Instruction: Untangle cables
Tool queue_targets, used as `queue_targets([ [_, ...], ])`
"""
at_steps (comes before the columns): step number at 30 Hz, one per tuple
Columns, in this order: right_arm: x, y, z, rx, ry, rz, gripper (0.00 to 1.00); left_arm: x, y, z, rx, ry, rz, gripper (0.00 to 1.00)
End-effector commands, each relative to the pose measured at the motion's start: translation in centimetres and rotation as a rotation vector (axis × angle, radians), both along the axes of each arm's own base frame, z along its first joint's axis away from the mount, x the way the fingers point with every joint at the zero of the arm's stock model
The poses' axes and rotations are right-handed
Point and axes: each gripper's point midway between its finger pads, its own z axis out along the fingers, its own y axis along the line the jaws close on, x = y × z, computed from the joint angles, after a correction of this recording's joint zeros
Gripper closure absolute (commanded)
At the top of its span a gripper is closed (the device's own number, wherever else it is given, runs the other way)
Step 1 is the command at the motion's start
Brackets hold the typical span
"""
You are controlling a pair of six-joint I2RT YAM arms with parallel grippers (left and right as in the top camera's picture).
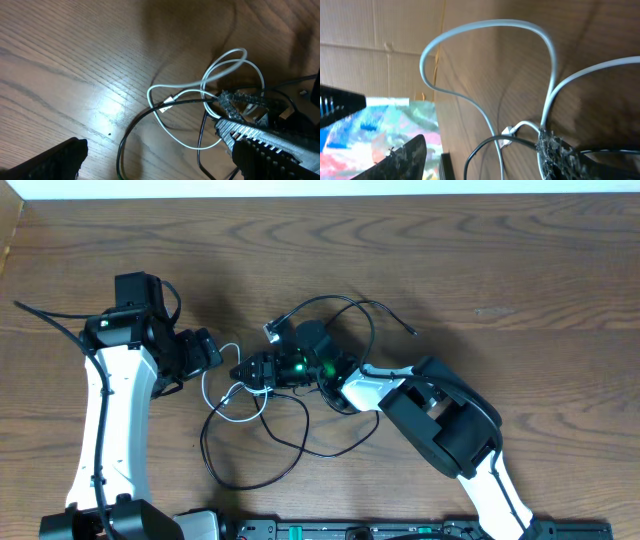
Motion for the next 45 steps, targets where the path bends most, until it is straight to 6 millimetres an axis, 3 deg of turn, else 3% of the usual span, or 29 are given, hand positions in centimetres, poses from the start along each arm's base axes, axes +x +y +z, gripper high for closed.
queue_targets([
  [1, -0.5, 0.6, 2.8, 0.063, -0.086, 0.095, 0.32, 0.1, 0.3, 0.7, 0.011, -0.019, 0.011, 0.02],
  [5, -1.4, 0.5, 3.1, 0.072, -0.079, 0.156, 0.36, 0.1, 0.3, 0.7, 0.011, -0.019, 0.012, 0.02],
  [10, 0.0, -2.0, 3.3, -0.039, -0.081, 0.118, 0.36, 0.1, 0.3, 0.7, 0.011, -0.019, 0.012, 0.02],
  [14, 0.3, -3.7, 3.7, -0.149, -0.126, 0.082, 0.32, 0.1, 0.3, 0.7, 0.011, -0.019, 0.012, 0.02],
  [17, -0.3, -3.8, 3.3, -0.206, -0.124, 0.070, 0.27, 0.1, 0.3, 0.7, 0.011, -0.019, 0.011, 0.02],
  [23, -1.4, -2.7, 3.0, -0.204, -0.143, 0.093, 0.14, 0.1, 0.3, 0.7, 0.011, -0.019, 0.012, 0.02],
  [31, 1.1, -1.2, 5.6, -0.079, -0.159, -0.020, 0.06, 0.1, 0.3, 0.7, 0.011, -0.019, 0.012, 0.02],
  [40, 1.6, 1.4, 3.7, 0.024, -0.159, -0.072, 0.07, 0.1, 0.3, 0.7, 0.011, -0.019, 0.012, 0.02],
  [45, 1.9, 2.2, 1.8, -0.010, -0.138, -0.164, 0.06, 0.1, 0.3, 0.7, 0.011, -0.019, 0.012, 0.02],
])
